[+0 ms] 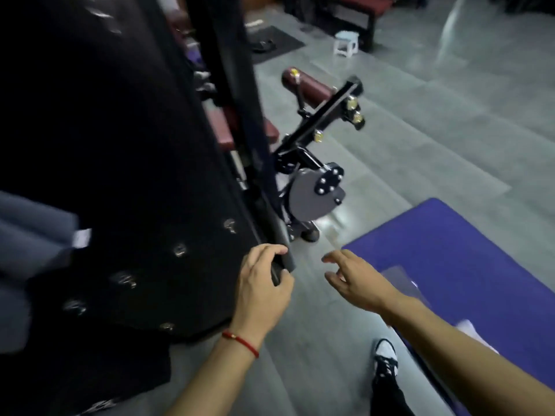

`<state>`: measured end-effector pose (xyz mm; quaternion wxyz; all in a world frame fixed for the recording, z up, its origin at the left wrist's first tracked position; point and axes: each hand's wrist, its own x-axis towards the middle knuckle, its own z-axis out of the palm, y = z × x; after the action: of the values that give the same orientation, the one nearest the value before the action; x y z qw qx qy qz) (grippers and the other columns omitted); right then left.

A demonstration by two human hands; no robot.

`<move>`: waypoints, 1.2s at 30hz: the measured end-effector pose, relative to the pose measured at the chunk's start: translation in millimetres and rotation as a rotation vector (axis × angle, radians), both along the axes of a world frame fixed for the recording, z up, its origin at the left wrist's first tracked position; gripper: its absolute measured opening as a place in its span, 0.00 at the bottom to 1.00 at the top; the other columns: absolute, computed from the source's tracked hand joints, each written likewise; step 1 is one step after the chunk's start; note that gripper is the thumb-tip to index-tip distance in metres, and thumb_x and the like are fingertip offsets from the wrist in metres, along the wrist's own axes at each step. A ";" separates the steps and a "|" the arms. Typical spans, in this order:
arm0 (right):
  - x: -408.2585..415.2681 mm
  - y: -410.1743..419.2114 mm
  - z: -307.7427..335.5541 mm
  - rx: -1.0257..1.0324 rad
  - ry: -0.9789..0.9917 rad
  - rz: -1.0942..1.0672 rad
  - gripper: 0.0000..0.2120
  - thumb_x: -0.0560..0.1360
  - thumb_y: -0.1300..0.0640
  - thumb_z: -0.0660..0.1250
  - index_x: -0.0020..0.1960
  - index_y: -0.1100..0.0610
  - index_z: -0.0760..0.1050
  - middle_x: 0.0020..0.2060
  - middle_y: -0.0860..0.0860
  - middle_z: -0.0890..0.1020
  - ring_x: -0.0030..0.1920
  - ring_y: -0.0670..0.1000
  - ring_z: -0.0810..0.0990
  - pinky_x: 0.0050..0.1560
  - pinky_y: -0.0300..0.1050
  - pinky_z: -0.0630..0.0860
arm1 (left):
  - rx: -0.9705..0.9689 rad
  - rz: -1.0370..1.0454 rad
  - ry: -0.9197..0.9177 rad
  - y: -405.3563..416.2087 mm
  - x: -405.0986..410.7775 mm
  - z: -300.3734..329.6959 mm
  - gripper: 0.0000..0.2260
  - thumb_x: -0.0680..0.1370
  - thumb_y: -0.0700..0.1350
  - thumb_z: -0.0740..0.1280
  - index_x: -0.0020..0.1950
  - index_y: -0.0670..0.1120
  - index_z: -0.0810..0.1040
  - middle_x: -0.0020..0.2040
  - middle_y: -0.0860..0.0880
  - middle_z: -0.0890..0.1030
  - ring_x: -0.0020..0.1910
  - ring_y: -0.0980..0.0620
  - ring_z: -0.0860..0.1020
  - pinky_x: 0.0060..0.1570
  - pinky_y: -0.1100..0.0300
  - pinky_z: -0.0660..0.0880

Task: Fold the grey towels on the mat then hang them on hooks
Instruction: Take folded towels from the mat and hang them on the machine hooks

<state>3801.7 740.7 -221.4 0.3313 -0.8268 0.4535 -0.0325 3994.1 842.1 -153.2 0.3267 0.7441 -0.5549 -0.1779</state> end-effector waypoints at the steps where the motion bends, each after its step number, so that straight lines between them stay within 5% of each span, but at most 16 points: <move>1: -23.5 -10.0 -15.1 0.040 0.022 -0.033 0.16 0.83 0.49 0.61 0.70 0.51 0.70 0.64 0.50 0.74 0.56 0.50 0.78 0.59 0.44 0.72 | 0.049 -0.020 0.012 -18.8 -17.5 -10.3 0.16 0.73 0.38 0.70 0.59 0.50 0.80 0.58 0.54 0.77 0.58 0.54 0.76 0.62 0.63 0.71; 6: -133.8 -57.7 -102.1 0.232 0.125 -0.184 0.15 0.81 0.52 0.61 0.67 0.52 0.73 0.63 0.54 0.78 0.57 0.56 0.79 0.59 0.50 0.75 | 0.270 -0.137 0.066 -116.7 -110.4 -71.6 0.16 0.73 0.39 0.71 0.61 0.49 0.80 0.58 0.51 0.78 0.56 0.50 0.79 0.61 0.49 0.75; 12: -219.9 -111.6 -226.6 0.449 0.325 -0.285 0.16 0.79 0.53 0.60 0.66 0.52 0.73 0.65 0.55 0.77 0.62 0.61 0.77 0.61 0.53 0.75 | 0.385 -0.144 0.113 -205.9 -177.4 -170.0 0.17 0.74 0.39 0.70 0.62 0.51 0.80 0.57 0.55 0.77 0.57 0.53 0.76 0.62 0.53 0.73; 21: -248.1 -167.8 -541.0 0.679 0.485 -0.404 0.20 0.80 0.54 0.62 0.70 0.59 0.70 0.68 0.61 0.76 0.67 0.62 0.75 0.65 0.52 0.72 | 0.620 -0.108 0.069 -286.9 -221.1 -478.0 0.20 0.75 0.37 0.66 0.67 0.47 0.76 0.59 0.46 0.76 0.61 0.46 0.73 0.59 0.61 0.65; 24: -240.1 -193.7 -621.7 0.601 0.490 -0.319 0.25 0.79 0.56 0.63 0.75 0.59 0.65 0.73 0.60 0.69 0.73 0.62 0.69 0.72 0.55 0.68 | 0.612 -0.046 0.059 -292.2 -221.3 -556.3 0.21 0.75 0.37 0.66 0.69 0.47 0.74 0.64 0.44 0.75 0.64 0.46 0.71 0.59 0.59 0.66; 28: -221.7 -234.7 -691.9 0.312 0.594 -0.047 0.34 0.80 0.57 0.62 0.82 0.55 0.49 0.82 0.54 0.46 0.82 0.58 0.43 0.79 0.62 0.54 | 0.580 -0.024 -0.032 -289.7 -217.5 -637.6 0.22 0.76 0.37 0.65 0.69 0.46 0.73 0.64 0.42 0.73 0.65 0.44 0.69 0.61 0.59 0.64; 30: -211.3 -254.3 -714.7 0.185 0.617 0.088 0.38 0.81 0.60 0.62 0.83 0.53 0.43 0.82 0.52 0.41 0.82 0.57 0.38 0.79 0.64 0.48 | 0.592 -0.033 -0.052 -287.7 -216.1 -668.3 0.22 0.76 0.37 0.65 0.70 0.46 0.72 0.65 0.42 0.73 0.66 0.43 0.68 0.65 0.54 0.65; 33: -203.1 -274.8 -742.3 0.156 0.602 0.198 0.35 0.83 0.57 0.60 0.83 0.51 0.44 0.83 0.50 0.46 0.82 0.56 0.40 0.77 0.68 0.43 | 0.618 -0.031 -0.029 -278.6 -215.8 -696.1 0.22 0.76 0.36 0.65 0.70 0.46 0.72 0.65 0.44 0.72 0.66 0.44 0.68 0.66 0.53 0.66; 36: -205.0 -274.0 -752.4 0.086 0.559 0.219 0.25 0.83 0.54 0.59 0.79 0.53 0.59 0.78 0.52 0.63 0.82 0.56 0.48 0.75 0.73 0.40 | 0.634 -0.036 -0.040 -267.1 -211.3 -705.8 0.23 0.75 0.35 0.66 0.70 0.44 0.72 0.63 0.43 0.73 0.65 0.43 0.68 0.66 0.53 0.66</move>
<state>3596.7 466.7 -973.8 0.2300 -0.8328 0.4362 0.2516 3782.9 575.1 -858.9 0.0642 0.8022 -0.4914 -0.3330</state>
